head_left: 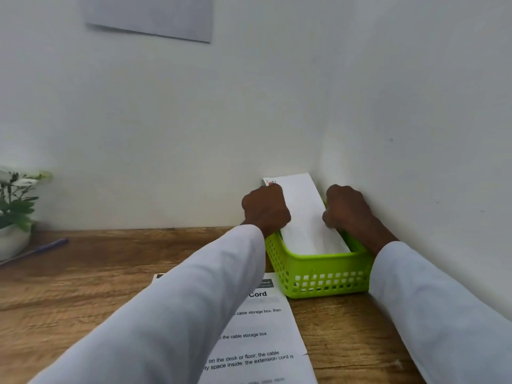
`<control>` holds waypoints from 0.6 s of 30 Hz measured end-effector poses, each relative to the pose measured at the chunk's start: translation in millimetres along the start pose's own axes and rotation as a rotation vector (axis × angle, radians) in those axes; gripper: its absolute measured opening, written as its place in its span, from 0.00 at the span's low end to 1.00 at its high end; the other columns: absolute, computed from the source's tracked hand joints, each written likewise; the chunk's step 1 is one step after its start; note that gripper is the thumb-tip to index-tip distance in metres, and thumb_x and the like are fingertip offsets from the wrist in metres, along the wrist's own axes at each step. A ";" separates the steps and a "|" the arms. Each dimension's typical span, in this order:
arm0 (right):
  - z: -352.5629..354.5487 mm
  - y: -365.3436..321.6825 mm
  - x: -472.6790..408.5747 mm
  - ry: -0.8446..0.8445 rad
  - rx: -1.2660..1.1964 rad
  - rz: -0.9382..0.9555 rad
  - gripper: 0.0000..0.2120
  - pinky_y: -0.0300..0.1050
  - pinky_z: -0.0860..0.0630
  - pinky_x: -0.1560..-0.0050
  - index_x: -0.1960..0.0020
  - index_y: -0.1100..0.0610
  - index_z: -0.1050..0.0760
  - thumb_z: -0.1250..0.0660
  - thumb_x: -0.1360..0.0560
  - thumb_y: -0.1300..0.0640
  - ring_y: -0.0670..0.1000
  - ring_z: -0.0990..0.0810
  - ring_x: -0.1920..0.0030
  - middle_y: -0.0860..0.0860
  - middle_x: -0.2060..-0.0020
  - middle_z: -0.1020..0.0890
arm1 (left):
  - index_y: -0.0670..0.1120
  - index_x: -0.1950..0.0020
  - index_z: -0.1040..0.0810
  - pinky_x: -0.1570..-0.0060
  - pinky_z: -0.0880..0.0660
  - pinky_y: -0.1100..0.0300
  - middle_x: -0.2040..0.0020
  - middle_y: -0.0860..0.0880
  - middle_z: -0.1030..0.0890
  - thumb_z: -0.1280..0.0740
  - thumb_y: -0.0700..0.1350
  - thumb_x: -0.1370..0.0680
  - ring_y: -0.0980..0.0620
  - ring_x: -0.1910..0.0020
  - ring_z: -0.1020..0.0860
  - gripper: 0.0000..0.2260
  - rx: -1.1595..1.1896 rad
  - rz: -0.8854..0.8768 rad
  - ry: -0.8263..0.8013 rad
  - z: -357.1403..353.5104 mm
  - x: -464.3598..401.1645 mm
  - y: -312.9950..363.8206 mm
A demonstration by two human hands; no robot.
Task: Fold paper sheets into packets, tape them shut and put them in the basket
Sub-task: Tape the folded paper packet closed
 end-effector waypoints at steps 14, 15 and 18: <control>-18.0 -6.4 6.0 -0.119 0.201 0.065 0.17 0.46 0.27 0.52 0.40 0.62 0.27 0.32 0.28 0.67 0.60 0.22 0.41 0.58 0.41 0.21 | 0.46 0.45 0.27 0.38 0.39 0.49 0.45 0.46 0.21 0.36 0.41 0.25 0.43 0.45 0.22 0.09 -0.355 -0.224 -0.121 -27.6 2.7 24.9; -16.6 -5.7 5.3 -0.108 0.194 0.064 0.17 0.47 0.27 0.52 0.40 0.62 0.27 0.32 0.28 0.66 0.60 0.22 0.40 0.59 0.41 0.21 | 0.45 0.44 0.27 0.39 0.38 0.49 0.45 0.46 0.21 0.35 0.41 0.25 0.43 0.45 0.23 0.10 -0.327 -0.223 -0.101 -26.7 2.1 25.8; -5.0 -5.1 4.3 -0.023 0.118 0.065 0.14 0.46 0.28 0.54 0.44 0.62 0.26 0.30 0.29 0.63 0.61 0.22 0.41 0.60 0.43 0.21 | 0.46 0.47 0.25 0.44 0.35 0.50 0.47 0.46 0.20 0.32 0.45 0.27 0.43 0.46 0.23 0.10 -0.181 -0.185 -0.013 -16.6 -0.5 22.5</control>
Point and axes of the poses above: each hand's wrist, its own x-axis away from the middle knuckle, its own z-axis out of the back of the hand, y = z × x, the point moved 7 cm from there along -x, towards the middle knuckle
